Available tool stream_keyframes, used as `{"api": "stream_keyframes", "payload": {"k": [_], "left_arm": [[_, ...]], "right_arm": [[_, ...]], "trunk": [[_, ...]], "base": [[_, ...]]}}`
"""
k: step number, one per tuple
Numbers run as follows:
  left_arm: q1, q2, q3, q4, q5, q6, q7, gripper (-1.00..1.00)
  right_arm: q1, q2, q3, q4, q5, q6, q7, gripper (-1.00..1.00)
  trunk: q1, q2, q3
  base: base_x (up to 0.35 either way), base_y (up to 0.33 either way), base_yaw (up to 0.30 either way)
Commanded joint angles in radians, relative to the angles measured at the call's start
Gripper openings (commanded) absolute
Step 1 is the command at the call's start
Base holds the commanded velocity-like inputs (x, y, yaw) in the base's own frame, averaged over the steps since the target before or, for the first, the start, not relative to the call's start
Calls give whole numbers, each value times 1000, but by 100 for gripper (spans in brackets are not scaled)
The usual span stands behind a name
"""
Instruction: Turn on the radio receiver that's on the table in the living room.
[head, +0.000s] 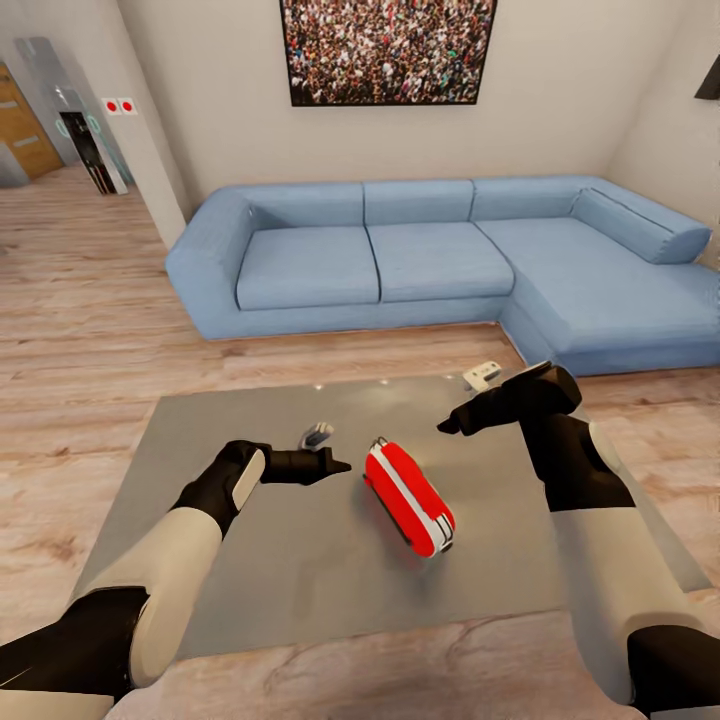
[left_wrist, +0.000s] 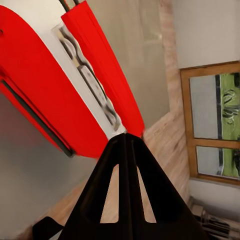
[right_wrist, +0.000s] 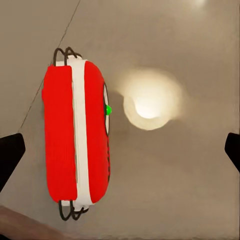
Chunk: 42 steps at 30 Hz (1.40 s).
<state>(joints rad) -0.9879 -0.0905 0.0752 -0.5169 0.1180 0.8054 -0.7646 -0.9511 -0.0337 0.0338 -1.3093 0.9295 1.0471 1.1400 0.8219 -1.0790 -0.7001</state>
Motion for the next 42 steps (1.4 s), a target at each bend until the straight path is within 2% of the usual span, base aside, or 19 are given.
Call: {"api": "stream_keyframes", "payload": {"k": [1,8,17,25,27,33,34,36,41,42], "left_arm": [[0,0,0,0,0,0,0,-100],[0,0,0,0,0,0,2,-100],[0,0,0,1,0,0,2,-100],[0,3,-1,16,-7,-1,-1,-100],[0,4,-2,21,-26,-1,-1,-100],[11,7,-2,23,-136,-11,-6,-100],[11,7,-2,23,-142,-15,-8,-100],[12,10,-2,14,-159,-41,-12,-100],[17,17,-2,10,-166,-72,-30,-100],[19,18,-2,10,-166,-78,-36,-100]], "right_arm": [[0,0,0,0,0,0,-1,100],[0,0,-1,2,-1,0,-2,100],[2,1,-2,-1,-1,0,-8,100],[49,-9,-6,-5,1,0,-14,100],[69,-24,-6,-5,1,0,-20,100],[150,-82,-12,-6,0,0,-39,100],[156,-85,-14,-6,0,0,-39,100],[179,-95,-42,-10,0,0,-41,100],[217,-100,-138,-21,0,0,-42,100],[222,-101,-147,-23,1,0,-42,100]], "trunk": [[0,0,0],[0,0,0],[0,0,12],[0,0,25],[0,0,28],[0,0,38],[0,0,39],[0,0,42],[0,0,50],[0,0,52]], "base": [[-125,-43,0],[-41,-14,0],[-1,0,0],[0,0,0],[0,0,0],[0,0,0],[0,0,0],[0,0,0],[0,0,0],[0,0,0]]}}
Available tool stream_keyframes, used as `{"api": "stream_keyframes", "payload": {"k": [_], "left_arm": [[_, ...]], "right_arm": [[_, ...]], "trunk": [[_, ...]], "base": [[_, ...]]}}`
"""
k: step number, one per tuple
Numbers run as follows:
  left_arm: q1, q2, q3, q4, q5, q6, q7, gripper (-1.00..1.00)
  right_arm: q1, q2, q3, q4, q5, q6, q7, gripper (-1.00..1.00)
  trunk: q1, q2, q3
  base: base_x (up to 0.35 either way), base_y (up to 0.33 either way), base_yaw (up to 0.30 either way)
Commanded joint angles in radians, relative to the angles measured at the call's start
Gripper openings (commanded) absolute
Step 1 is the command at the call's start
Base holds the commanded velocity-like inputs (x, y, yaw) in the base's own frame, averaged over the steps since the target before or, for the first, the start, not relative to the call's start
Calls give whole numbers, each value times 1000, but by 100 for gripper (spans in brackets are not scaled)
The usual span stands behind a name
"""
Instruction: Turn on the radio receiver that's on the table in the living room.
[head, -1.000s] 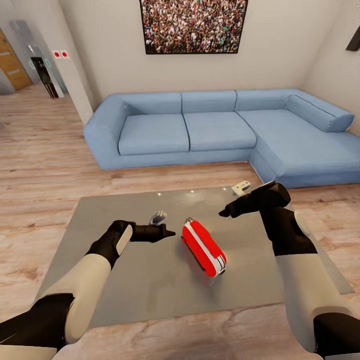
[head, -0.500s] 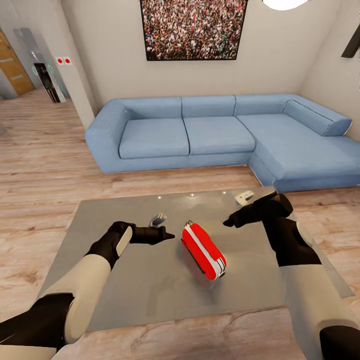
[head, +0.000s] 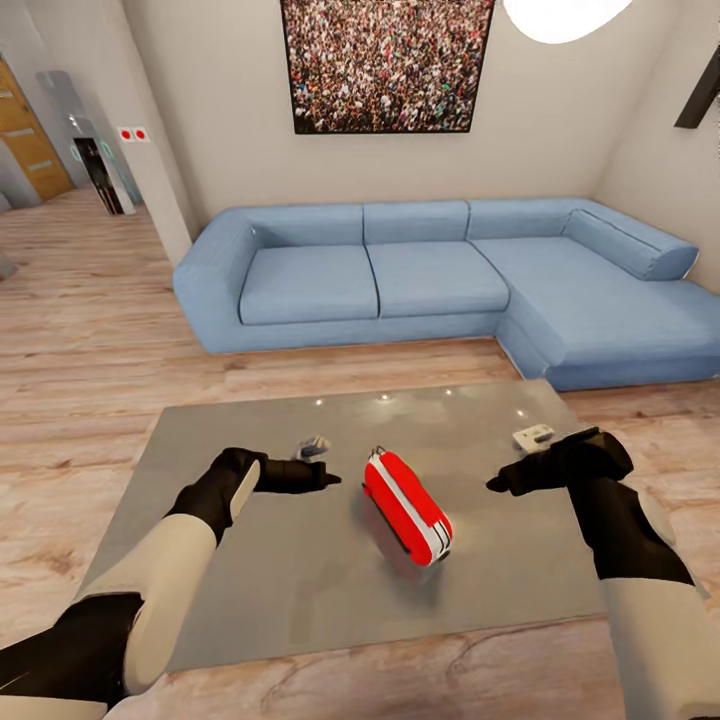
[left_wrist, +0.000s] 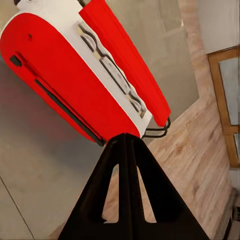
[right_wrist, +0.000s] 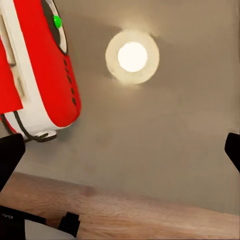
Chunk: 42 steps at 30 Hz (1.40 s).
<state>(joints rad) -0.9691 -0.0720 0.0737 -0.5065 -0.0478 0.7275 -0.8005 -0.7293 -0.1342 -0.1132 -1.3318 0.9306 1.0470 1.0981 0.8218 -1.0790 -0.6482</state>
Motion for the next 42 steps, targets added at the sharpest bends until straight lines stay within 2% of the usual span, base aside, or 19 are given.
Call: {"api": "stream_keyframes", "payload": {"k": [1,4,9,11,15,17,20,26,29,31,36,38,42], "left_arm": [[6,2,0,0,-1,-14,-17,-100],[24,11,0,-2,-1,-46,-72,-100],[50,34,0,-3,-1,-65,-188,-100],[64,42,0,-4,-1,-69,-210,-100],[103,55,0,-1,-2,-108,-227,-100],[138,65,0,6,-3,-137,-231,-100],[183,74,0,6,-3,-150,-233,-100],[251,76,0,12,-4,-166,-229,-100],[278,76,0,32,-11,-211,-229,-100],[293,76,0,65,-29,-245,-229,-100],[302,74,0,170,-58,-308,-227,-100],[304,72,0,251,-65,-368,-225,-100],[305,74,0,377,-66,-475,-221,-100]], "right_arm": [[10,0,-16,-1,0,0,-1,100],[35,1,-39,-2,0,0,-12,100],[75,2,-50,-2,1,-1,-52,100],[95,2,-51,-2,0,-3,-62,100],[144,2,-52,-1,-1,-16,-75,100],[191,3,-59,-1,-2,-42,-88,100],[245,6,-105,4,-3,-92,-105,100],[318,10,-177,20,-5,-177,-112,100],[362,12,-207,31,-5,-216,-121,100],[390,13,-228,46,-7,-245,-139,100],[407,12,-275,122,-9,-303,-166,100],[411,12,-314,181,-9,-348,-183,100],[412,12,-358,282,-9,-427,-228,100]], "trunk": [[0,0,2],[0,0,6],[0,0,14],[0,0,18],[0,0,24],[0,0,27],[0,0,32],[0,0,42],[0,0,46],[0,0,50],[0,0,58],[0,0,61],[0,0,67]], "base": [[0,0,0],[0,0,0],[0,0,0],[0,0,0],[0,0,0],[0,0,0],[0,0,0],[0,0,0],[0,0,0],[0,0,0],[0,0,0],[0,0,0],[0,0,0]]}}
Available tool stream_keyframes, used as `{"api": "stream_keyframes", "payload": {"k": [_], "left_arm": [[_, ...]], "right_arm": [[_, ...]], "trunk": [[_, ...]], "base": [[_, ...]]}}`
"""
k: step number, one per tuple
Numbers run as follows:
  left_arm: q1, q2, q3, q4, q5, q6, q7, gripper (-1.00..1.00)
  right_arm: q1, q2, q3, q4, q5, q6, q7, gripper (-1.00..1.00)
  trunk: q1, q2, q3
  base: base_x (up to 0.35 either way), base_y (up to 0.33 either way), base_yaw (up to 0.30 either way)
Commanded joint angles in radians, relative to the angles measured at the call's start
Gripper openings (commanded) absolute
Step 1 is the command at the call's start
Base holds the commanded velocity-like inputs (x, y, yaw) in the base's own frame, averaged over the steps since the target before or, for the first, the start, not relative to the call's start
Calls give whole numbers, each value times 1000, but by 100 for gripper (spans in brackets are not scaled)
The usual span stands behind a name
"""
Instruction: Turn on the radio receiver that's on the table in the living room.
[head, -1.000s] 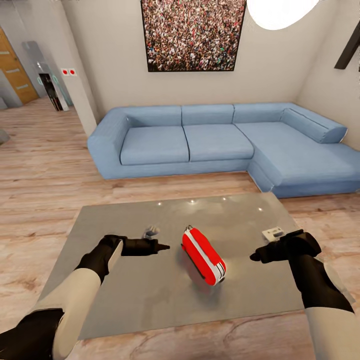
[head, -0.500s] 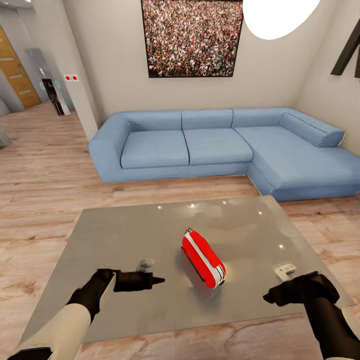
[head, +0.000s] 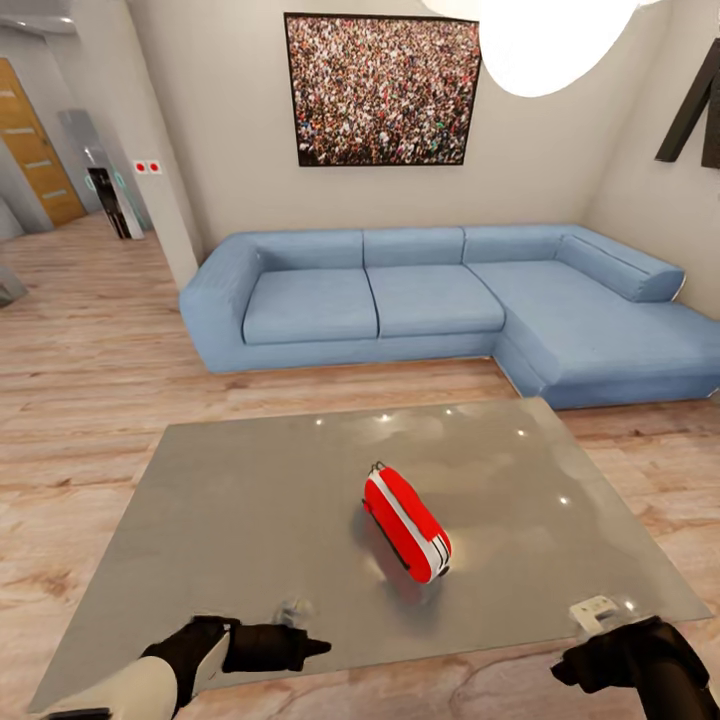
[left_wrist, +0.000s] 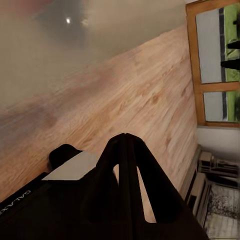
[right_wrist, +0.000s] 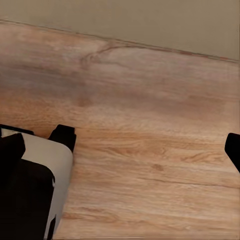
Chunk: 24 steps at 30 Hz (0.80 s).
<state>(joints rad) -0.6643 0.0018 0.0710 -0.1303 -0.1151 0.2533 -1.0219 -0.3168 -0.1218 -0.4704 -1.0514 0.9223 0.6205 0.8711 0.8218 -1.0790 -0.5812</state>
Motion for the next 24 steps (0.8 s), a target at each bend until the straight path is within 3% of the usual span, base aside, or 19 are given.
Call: {"api": "stream_keyframes", "payload": {"k": [1,5,19,24], "left_arm": [[0,1,3,37,3,-33,2,-100],[18,11,3,107,7,-100,27,-100],[176,28,3,124,6,-184,127,-100],[251,32,3,125,3,-229,239,-100]], "right_arm": [[0,0,-7,38,-1,-25,-20,100],[1,1,-16,185,-4,-99,-104,100],[1,-3,-21,641,-6,-328,-391,100],[1,-3,-22,846,-8,-444,-541,100]], "trunk": [[0,0,2],[0,0,8],[0,0,31],[0,0,39]], "base": [[0,0,0],[0,0,0],[0,0,0],[0,0,0]]}}
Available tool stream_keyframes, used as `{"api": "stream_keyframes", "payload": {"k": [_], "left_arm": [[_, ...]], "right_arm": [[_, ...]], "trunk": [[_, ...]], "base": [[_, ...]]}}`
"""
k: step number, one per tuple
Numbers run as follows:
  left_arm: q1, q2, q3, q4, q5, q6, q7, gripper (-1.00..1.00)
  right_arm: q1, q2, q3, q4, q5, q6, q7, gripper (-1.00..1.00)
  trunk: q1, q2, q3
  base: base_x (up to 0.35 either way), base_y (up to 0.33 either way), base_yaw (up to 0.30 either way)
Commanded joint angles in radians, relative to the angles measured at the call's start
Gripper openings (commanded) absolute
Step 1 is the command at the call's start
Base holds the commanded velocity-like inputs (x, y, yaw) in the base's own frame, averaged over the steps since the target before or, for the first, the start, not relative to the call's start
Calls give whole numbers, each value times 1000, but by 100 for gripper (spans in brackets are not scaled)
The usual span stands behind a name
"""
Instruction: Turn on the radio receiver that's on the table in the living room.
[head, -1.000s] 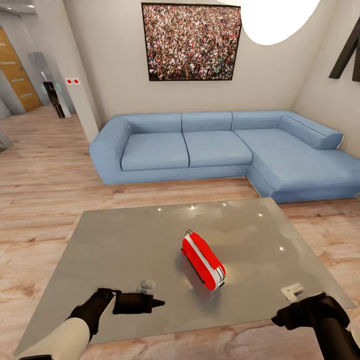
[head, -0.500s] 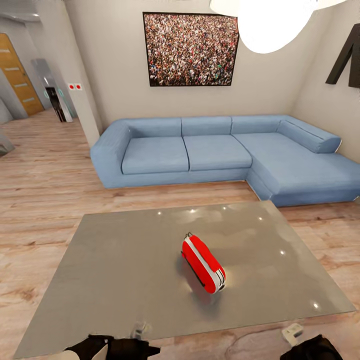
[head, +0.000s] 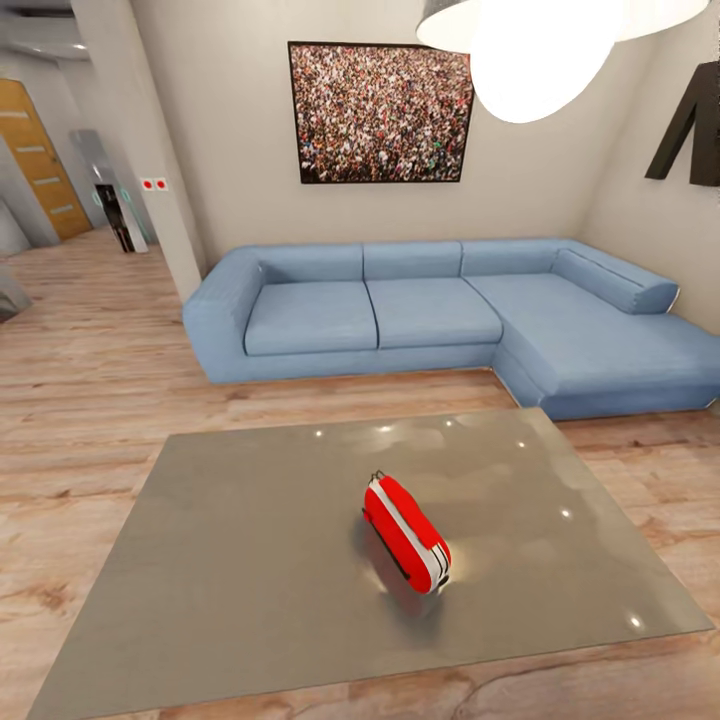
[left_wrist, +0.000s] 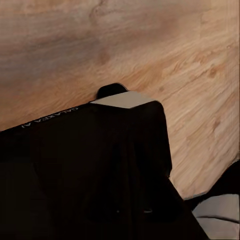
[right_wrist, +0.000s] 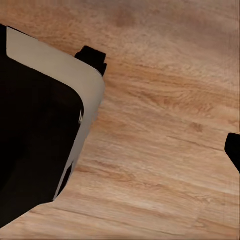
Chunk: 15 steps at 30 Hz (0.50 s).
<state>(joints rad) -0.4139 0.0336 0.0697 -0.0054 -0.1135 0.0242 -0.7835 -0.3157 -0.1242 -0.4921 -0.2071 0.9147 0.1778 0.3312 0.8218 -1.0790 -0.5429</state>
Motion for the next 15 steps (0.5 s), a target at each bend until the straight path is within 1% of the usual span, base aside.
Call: {"api": "stream_keyframes", "payload": {"k": [1,3,4,6,7,9,11,12,13,14,15], "left_arm": [[10,1,4,0,0,-5,11,-100],[40,2,4,0,-4,-23,40,-100],[45,2,4,1,-5,-26,46,-100],[66,3,4,1,-6,-34,72,-100],[71,4,4,1,-7,-35,81,-100],[87,6,4,1,-7,-37,121,-100],[101,9,4,1,-7,-38,192,-100],[104,9,4,1,-7,-38,210,-100],[112,10,4,1,-6,-38,245,-100],[125,10,4,1,-5,-38,289,-100],[128,10,4,1,-5,-38,302,-100]], "right_arm": [[0,0,0,25,-1,-17,-18,100],[0,-1,0,117,-10,-85,-81,100],[0,-1,0,138,-14,-101,-96,100],[0,2,0,197,-23,-150,-148,100],[0,2,0,206,-24,-157,-158,100],[0,4,0,222,-28,-172,-177,100],[0,6,0,232,-37,-182,-190,100],[1,7,0,234,-43,-184,-192,100],[3,8,0,236,-56,-187,-195,100],[11,9,0,238,-81,-189,-198,100],[14,9,0,238,-90,-190,-199,100]], "trunk": [[0,0,2],[0,0,5],[0,0,7],[0,0,10],[0,0,11],[0,0,15],[0,0,18],[0,0,19],[0,0,21],[0,0,23],[0,0,24]], "base": [[0,0,0],[0,0,0],[0,0,0],[0,0,0],[0,0,0],[0,0,0],[0,0,0],[0,0,0],[0,0,0],[0,0,0],[0,0,0]]}}
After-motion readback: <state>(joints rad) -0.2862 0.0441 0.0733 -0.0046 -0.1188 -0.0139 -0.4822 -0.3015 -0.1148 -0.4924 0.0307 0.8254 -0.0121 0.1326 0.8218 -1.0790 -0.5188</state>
